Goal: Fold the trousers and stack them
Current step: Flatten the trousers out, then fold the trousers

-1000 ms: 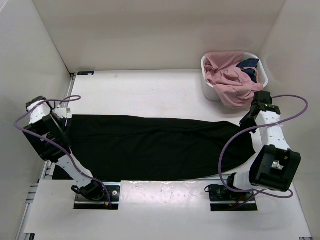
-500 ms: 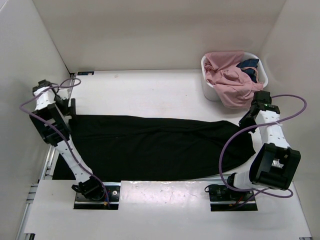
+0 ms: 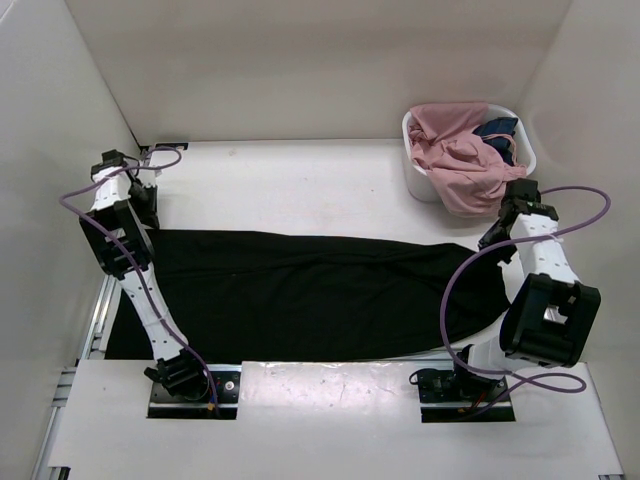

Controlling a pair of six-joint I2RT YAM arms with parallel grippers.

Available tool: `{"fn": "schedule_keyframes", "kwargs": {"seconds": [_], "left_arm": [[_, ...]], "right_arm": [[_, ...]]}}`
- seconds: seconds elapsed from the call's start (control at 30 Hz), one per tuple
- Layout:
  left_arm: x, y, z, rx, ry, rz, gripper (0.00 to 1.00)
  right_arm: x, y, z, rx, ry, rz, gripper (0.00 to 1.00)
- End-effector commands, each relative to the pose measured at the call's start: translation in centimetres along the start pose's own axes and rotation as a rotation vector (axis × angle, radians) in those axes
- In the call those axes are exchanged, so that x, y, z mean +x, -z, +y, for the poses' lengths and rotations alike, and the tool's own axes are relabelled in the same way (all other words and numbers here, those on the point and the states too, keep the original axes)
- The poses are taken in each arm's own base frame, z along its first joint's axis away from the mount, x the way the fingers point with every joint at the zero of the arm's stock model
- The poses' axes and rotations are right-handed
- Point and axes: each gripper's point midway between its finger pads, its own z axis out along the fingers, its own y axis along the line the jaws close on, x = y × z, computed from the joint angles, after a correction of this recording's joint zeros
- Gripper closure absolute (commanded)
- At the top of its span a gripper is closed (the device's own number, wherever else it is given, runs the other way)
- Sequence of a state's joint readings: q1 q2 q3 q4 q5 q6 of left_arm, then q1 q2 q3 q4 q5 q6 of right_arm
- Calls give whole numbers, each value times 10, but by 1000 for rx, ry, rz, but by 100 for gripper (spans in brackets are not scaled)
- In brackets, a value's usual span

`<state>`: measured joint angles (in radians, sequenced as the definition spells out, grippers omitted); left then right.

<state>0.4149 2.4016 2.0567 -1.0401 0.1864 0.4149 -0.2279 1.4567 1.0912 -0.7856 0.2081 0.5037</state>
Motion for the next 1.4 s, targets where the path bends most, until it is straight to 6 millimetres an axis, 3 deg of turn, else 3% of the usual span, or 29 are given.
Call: {"fn": "schedule_keyframes", "kwargs": {"seconds": [0.0, 0.1, 0.13, 0.27, 0.4, 0.5, 0.63, 0.67, 0.7, 0.73, 0.77, 0.87, 0.9, 1.17, 1.23, 1.27, 1.33, 1.37], "left_arm": [[24, -15, -23, 118, 25, 81, 86], [-12, 32, -13, 42, -16, -39, 86], [-27, 62, -9, -2, -32, -103, 86], [-51, 114, 0, -106, -57, -219, 86], [-58, 116, -3, -115, -80, -245, 86], [-59, 97, -4, -78, -58, -234, 86], [-77, 81, -12, -50, -50, -258, 86], [-71, 82, -16, -71, -56, -221, 79], [-61, 78, -13, -93, -46, -177, 65], [-54, 78, -13, -120, -48, -149, 42], [-27, 77, -12, -153, -36, -73, 34], [10, 74, -1, -164, 10, -13, 15], [27, 65, -3, -139, 13, 20, 12], [63, 31, -7, -107, 24, 151, 2], [72, 15, -8, -92, 28, 186, 6], [76, 9, -8, -84, 19, 202, 36], [72, 1, -4, -83, 20, 204, 83], [62, 2, -7, -81, 8, 182, 86]], "right_arm": [[-31, 15, 6, -7, 7, -79, 100], [-43, 34, 15, -60, -1, -123, 100], [-47, 39, 16, -69, -4, -139, 100], [-53, 51, 17, -88, 1, -177, 100], [-43, 41, 19, -103, 6, -147, 100], [-42, 37, 25, -138, 7, -148, 100], [-39, 25, 28, -138, 1, -122, 100], [-45, 27, 32, -142, 0, -130, 100], [-43, 24, 30, -133, 2, -114, 100], [-43, 24, 30, -133, 2, -114, 100], [-43, 24, 30, -133, 2, -114, 100], [-39, 22, 33, -153, 3, -112, 100], [-39, 22, 34, -161, 4, -108, 100], [-35, 16, 35, -154, 7, -75, 100], [-40, 20, 35, -155, 5, -96, 100], [-40, 20, 35, -155, 5, -96, 100], [-40, 20, 35, -155, 5, -96, 100], [-39, 20, 33, -143, 5, -92, 100]]}}
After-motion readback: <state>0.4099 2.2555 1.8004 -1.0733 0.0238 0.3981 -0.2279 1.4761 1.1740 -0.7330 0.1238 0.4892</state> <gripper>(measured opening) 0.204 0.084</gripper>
